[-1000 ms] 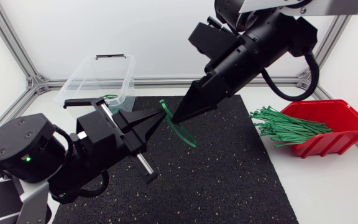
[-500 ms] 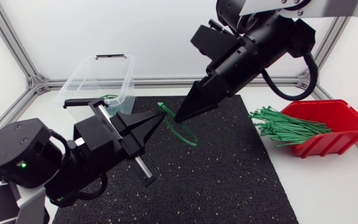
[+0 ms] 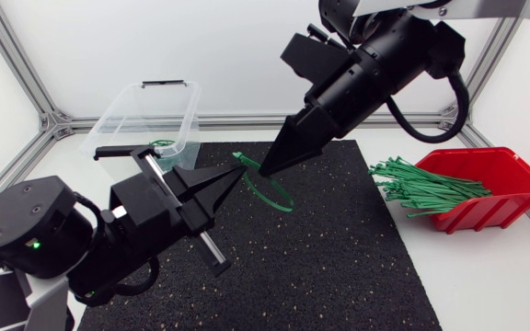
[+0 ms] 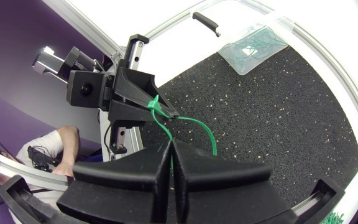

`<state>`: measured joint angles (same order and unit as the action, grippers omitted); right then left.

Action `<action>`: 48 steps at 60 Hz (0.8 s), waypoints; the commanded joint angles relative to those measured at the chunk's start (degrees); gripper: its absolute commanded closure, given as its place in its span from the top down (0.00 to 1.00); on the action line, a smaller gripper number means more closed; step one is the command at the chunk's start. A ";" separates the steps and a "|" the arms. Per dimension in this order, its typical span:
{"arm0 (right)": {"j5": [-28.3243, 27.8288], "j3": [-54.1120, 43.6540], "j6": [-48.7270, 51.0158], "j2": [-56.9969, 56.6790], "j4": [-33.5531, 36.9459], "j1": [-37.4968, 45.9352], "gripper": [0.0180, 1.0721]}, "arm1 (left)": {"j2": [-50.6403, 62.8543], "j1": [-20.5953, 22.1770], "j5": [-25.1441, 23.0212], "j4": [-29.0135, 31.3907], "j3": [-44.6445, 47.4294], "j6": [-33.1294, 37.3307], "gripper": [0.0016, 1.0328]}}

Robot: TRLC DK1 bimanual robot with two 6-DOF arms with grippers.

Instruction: Take a green cable tie from the red box, thread the tail through the head to close it, then place it in the transparent bin on the left.

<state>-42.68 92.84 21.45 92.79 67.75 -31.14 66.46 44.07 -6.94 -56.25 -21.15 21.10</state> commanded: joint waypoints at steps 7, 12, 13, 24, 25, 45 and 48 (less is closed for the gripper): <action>0.49 3.49 -0.45 0.99 -0.07 -0.86 0.05 | 1.31 0.93 -0.71 -0.35 1.28 1.75 0.03; 0.58 3.75 -0.62 0.99 -0.16 -1.47 0.05 | 1.31 0.84 -0.71 -0.35 1.20 1.84 0.03; 0.75 3.75 -0.62 1.07 -0.16 -1.56 0.05 | 1.31 0.84 -0.71 -0.35 1.20 1.84 0.03; 1.81 3.40 -0.53 0.81 0.11 -2.18 0.05 | 1.40 0.75 -0.71 -0.35 1.02 2.63 0.03; 1.98 3.14 -0.45 0.55 0.11 -2.26 0.05 | 1.48 0.93 -0.62 -0.35 1.02 3.24 0.03; 3.21 2.08 0.17 -1.56 0.11 -3.14 0.05 | 1.57 3.12 0.79 -0.26 1.72 8.96 0.03; 3.21 2.00 0.17 -1.56 0.11 -3.14 0.05 | 1.31 3.12 0.79 -0.18 1.81 9.40 0.03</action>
<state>-39.99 94.30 21.45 92.16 68.82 -34.04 67.24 45.87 -5.23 -56.47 -21.02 27.66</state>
